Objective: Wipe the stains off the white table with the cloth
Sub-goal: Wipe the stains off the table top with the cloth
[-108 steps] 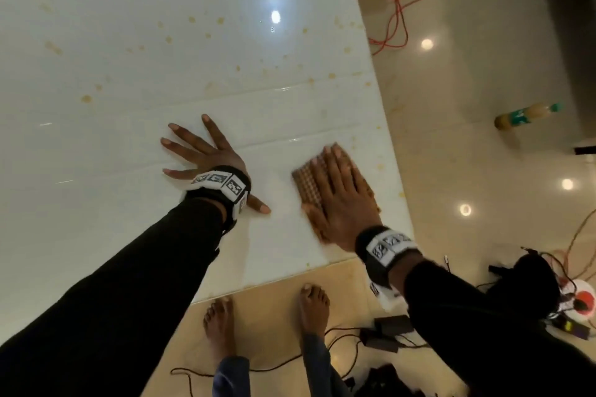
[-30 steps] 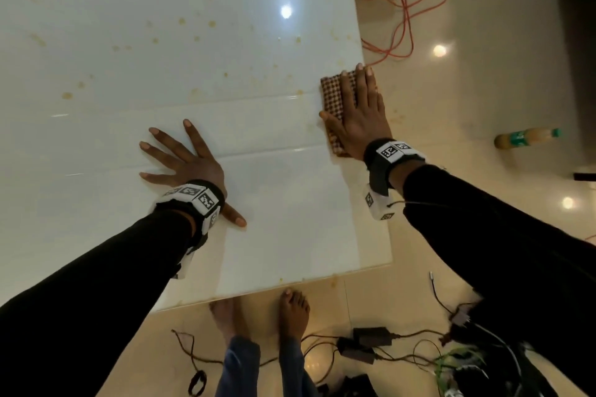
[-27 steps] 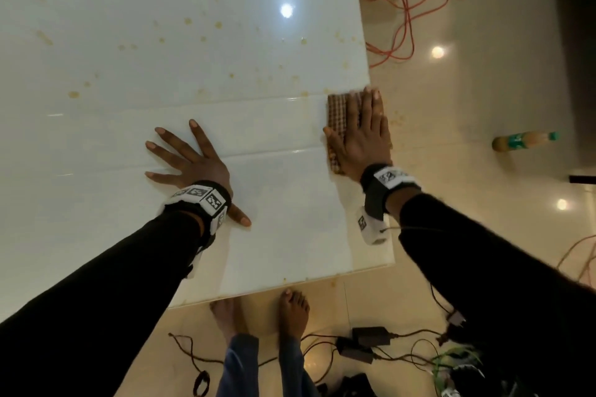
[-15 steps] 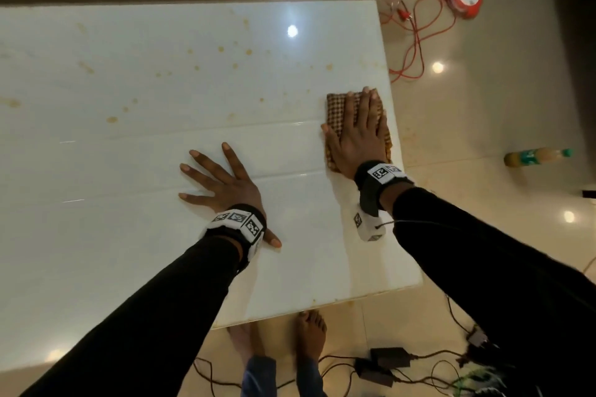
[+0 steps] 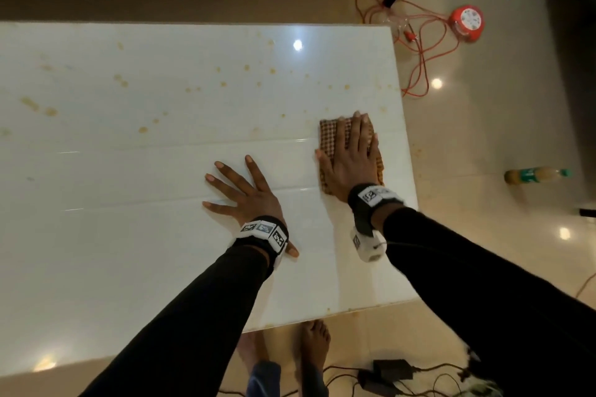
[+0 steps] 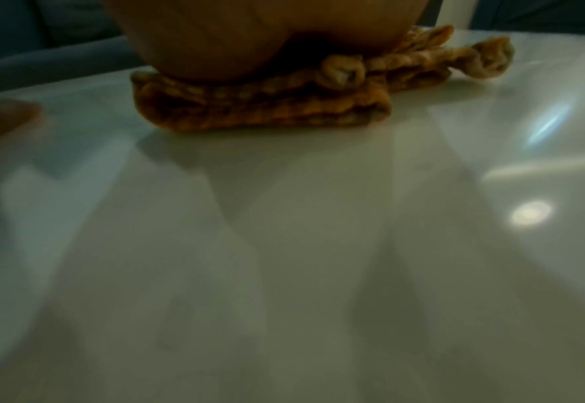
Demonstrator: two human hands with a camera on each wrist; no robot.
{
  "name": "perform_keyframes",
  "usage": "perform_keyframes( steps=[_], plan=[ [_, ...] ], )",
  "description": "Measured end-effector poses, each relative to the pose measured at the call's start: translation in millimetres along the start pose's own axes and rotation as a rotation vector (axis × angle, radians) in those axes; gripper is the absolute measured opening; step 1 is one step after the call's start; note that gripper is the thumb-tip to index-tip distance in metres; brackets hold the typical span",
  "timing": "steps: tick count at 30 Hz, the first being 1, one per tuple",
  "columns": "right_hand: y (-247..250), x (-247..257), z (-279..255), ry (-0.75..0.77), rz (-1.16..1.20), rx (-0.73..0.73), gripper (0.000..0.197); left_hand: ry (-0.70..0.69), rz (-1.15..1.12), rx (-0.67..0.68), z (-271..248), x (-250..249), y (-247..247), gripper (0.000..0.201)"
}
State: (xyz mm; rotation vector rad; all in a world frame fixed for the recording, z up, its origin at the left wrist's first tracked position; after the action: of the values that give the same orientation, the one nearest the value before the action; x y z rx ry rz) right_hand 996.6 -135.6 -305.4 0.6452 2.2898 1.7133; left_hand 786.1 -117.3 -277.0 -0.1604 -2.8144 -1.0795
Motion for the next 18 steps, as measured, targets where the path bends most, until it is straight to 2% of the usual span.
perform_keyframes(
  steps=[3,5,7,9,11,14,16,18],
  plan=[
    [-5.5,9.3,-17.3,-0.012,0.026,-0.015,0.085,-0.009,-0.007,-0.009,-1.9,-0.2,0.3,0.204],
    [-17.2,16.5,-65.8,0.069,-0.022,-0.040,0.083,-0.009,-0.014,-0.022,1.5,0.0,0.6,0.197],
    [-31.0,18.1,-114.0,0.129,-0.056,0.028,0.084,-0.011,-0.055,-0.058,3.4,0.0,-0.7,0.182],
    [-36.3,17.3,-140.0,0.157,-0.077,0.058,0.085,-0.004,-0.067,-0.092,4.2,2.9,-3.3,0.169],
    [-36.0,14.4,-135.3,0.169,-0.099,0.072,0.086,-0.005,-0.068,-0.112,7.8,1.9,-6.7,0.167],
    [-28.8,21.1,-91.6,0.171,-0.105,0.068,0.087,-0.025,-0.074,-0.120,6.4,0.5,-1.5,0.170],
    [-22.3,38.5,-51.1,0.111,-0.059,0.040,0.089,-0.059,-0.060,-0.106,5.1,4.1,-5.7,0.177],
    [-16.6,57.8,-25.2,-0.003,0.004,0.031,0.090,-0.144,-0.065,-0.132,4.6,11.6,-5.1,0.163]
  ],
)
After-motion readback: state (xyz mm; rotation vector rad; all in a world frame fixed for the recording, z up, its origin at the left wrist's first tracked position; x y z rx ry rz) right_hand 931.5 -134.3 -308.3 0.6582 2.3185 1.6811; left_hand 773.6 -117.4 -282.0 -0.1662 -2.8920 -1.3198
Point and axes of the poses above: each hand's wrist, its own z-axis towards the middle knuckle, its own y-axis out of the back of the hand, x = y × z, the point moved 6 cm from there along z, towards the middle knuckle, and after that the axes turned 1 degree about -y, right-handed, at the moved point
